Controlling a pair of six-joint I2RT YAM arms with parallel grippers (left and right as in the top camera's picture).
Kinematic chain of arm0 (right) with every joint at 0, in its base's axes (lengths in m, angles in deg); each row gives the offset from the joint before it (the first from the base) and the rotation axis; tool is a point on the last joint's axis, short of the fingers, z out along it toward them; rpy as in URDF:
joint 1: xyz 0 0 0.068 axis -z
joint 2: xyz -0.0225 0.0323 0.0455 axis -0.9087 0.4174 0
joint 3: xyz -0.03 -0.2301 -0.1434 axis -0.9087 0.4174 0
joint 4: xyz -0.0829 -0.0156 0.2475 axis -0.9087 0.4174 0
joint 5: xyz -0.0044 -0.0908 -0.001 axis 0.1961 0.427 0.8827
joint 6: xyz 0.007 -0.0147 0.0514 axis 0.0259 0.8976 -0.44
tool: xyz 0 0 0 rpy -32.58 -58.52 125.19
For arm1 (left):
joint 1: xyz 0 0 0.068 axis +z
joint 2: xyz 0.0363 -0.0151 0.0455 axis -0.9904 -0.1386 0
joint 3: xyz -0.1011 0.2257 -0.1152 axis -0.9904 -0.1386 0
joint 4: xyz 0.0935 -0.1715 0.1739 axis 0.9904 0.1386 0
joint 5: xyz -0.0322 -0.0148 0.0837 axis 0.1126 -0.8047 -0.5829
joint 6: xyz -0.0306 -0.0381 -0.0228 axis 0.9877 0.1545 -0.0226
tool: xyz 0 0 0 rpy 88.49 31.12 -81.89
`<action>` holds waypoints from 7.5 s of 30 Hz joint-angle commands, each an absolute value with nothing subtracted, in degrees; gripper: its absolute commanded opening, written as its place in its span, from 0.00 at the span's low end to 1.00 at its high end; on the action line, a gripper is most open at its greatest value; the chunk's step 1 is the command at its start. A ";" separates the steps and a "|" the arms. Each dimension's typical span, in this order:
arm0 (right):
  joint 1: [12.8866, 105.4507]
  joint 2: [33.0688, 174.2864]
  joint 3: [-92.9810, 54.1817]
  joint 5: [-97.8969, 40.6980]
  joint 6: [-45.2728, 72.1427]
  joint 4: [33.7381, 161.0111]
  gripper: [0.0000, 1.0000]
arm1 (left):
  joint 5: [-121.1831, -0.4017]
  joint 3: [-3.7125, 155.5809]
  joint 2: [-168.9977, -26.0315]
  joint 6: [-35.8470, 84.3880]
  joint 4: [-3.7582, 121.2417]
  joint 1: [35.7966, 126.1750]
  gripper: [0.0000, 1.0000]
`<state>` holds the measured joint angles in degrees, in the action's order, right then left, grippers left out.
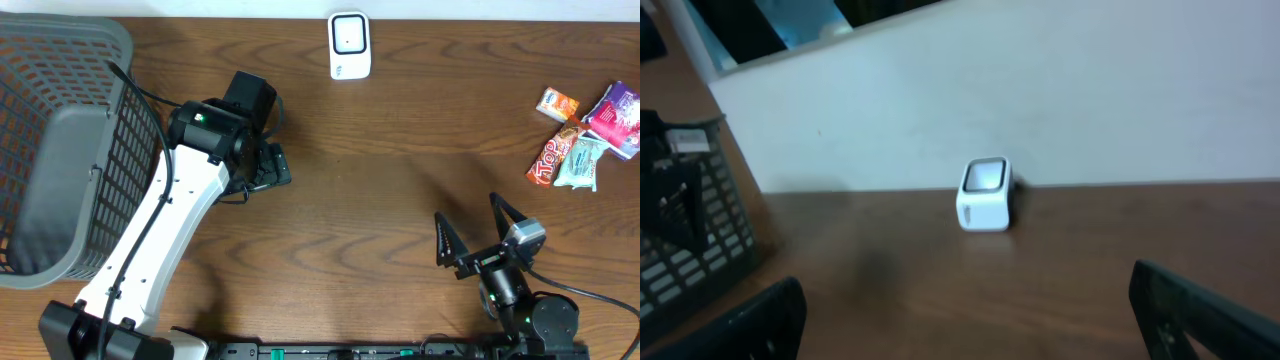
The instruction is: Scan the item barcode
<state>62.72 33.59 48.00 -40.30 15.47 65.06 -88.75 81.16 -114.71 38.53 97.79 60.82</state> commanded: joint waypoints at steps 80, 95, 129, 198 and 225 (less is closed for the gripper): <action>66.41 33.22 54.12 -28.61 29.76 68.36 0.99 | -89.10 81.20 -114.97 37.59 98.01 60.87 0.98; 66.41 33.22 54.12 -28.61 29.76 68.34 0.99 | -90.15 81.20 -115.12 34.84 99.12 60.87 0.98; 66.41 33.22 54.12 -28.61 29.76 68.29 0.99 | -77.49 24.57 -69.02 14.07 50.99 71.05 0.98; 66.41 33.22 54.12 -28.61 29.76 68.29 0.99 | -86.41 -3.71 -25.94 2.82 29.05 77.74 0.98; 66.41 33.24 54.12 -28.61 29.76 68.29 0.99 | -87.57 -3.71 -26.10 1.59 28.72 77.74 0.98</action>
